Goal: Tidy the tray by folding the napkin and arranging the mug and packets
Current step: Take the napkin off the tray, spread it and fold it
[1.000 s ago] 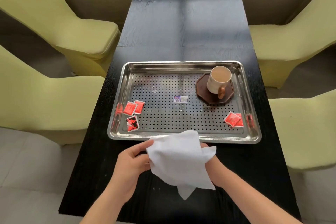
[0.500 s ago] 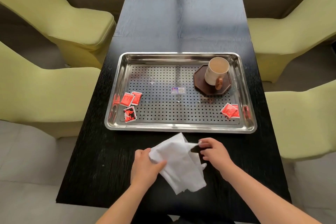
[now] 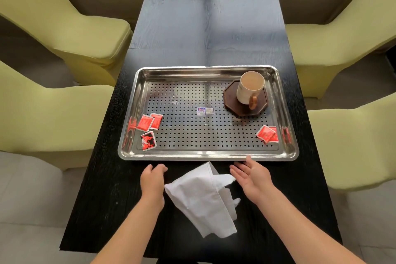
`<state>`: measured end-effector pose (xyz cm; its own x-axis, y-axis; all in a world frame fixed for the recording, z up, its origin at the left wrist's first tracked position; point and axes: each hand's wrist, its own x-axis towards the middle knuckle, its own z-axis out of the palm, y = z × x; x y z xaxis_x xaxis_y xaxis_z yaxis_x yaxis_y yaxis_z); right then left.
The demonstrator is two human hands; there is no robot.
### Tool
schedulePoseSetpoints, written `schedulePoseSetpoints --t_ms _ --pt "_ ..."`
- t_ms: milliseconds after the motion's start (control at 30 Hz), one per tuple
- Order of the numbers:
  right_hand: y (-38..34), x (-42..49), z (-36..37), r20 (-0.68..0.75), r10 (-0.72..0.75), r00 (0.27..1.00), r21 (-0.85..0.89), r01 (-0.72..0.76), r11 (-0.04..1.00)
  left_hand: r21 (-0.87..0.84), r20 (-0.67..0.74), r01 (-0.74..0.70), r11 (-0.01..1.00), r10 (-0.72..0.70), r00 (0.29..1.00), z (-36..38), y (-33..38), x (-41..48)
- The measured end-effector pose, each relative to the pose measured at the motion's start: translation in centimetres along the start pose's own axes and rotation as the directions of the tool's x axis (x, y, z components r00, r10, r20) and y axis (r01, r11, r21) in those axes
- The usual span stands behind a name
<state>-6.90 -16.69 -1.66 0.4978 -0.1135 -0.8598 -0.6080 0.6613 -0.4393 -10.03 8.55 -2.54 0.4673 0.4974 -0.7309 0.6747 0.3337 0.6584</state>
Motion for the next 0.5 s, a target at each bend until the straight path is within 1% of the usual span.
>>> schedulePoseSetpoints --t_ms 33,100,200,267,333,500 --pt "-0.1 0.1 0.1 -0.010 0.000 1.000 0.045 0.001 0.999 -0.148 0.026 0.073 0.986 -0.070 0.997 0.3 0.6 0.3" --pt "-0.2 0.3 0.4 -0.037 0.005 0.999 0.104 -0.001 0.995 -0.355 0.100 0.177 0.918 -0.151 0.984 0.5 1.6 0.7" --pt "-0.4 0.5 0.4 -0.072 0.010 0.997 0.157 0.002 0.988 -0.513 0.170 0.256 0.819 -0.196 0.966 0.8 2.7 1.3" --pt "-0.6 0.7 0.5 -0.096 0.014 0.995 0.177 0.003 0.984 -0.571 0.181 0.284 0.770 -0.219 0.959 1.1 3.0 1.6" --pt "-0.8 0.9 0.6 -0.118 0.025 0.993 0.182 -0.003 0.983 -0.593 0.166 0.292 0.750 -0.242 0.956 1.3 3.1 1.8" --pt "-1.2 1.8 1.1 -0.174 0.044 0.984 0.143 -0.019 0.990 -0.579 0.107 0.286 0.763 -0.277 0.955 1.7 2.8 2.4"
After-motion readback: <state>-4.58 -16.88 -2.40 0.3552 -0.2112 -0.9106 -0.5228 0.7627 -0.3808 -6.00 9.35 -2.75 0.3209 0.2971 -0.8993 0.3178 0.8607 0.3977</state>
